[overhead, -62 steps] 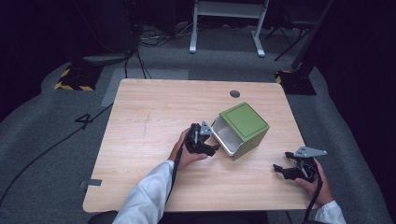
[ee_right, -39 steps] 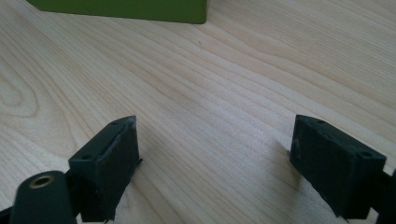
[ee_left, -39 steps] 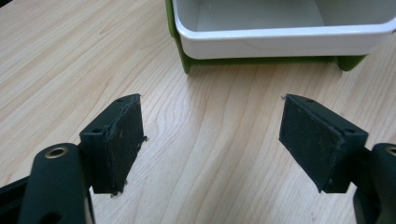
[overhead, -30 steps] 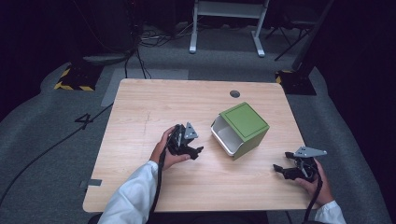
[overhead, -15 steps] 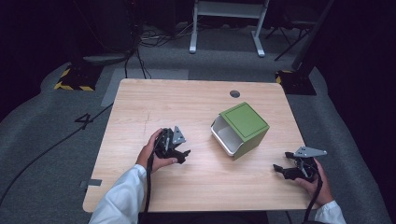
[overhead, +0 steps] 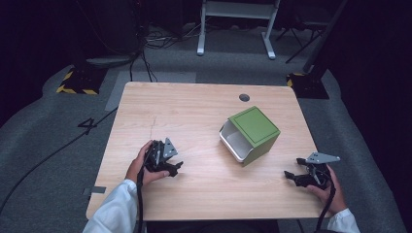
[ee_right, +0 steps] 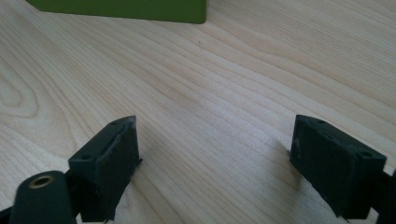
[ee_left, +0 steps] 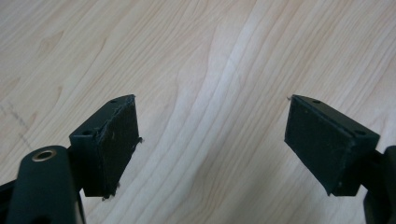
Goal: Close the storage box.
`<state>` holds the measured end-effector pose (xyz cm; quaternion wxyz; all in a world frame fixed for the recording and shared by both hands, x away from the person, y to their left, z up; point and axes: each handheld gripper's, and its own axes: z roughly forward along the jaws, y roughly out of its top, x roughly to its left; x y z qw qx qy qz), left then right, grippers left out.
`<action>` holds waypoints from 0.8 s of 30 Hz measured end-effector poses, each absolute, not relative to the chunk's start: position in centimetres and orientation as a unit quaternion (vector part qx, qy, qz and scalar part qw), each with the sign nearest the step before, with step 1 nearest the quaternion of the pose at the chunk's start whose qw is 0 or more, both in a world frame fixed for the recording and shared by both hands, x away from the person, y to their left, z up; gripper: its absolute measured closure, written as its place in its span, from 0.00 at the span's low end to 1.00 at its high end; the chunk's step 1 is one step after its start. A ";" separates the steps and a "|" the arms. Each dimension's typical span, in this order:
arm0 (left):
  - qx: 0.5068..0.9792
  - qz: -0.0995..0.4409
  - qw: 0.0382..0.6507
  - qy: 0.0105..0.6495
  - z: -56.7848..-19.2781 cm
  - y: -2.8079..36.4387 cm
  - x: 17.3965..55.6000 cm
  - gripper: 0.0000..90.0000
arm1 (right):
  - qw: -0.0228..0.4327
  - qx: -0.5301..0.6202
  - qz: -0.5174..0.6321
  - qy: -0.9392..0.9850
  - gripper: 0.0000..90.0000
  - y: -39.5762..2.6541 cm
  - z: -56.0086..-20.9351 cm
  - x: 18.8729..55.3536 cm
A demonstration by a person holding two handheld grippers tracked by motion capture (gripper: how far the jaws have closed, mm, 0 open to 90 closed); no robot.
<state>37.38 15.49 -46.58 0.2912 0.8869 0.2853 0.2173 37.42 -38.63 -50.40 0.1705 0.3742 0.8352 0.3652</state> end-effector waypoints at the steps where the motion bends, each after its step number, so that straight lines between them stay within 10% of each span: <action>1: 0.887 0.221 0.287 0.288 -46.7 16.0 37.1 0.20 | 0.170 0.374 0.365 0.835 0.17 -38.6 -50.4 37.4; 24: 0.856 0.200 0.296 0.374 -49.2 23.3 34.0 0.19 | 0.171 0.375 0.365 0.835 0.17 -38.6 -50.4 37.4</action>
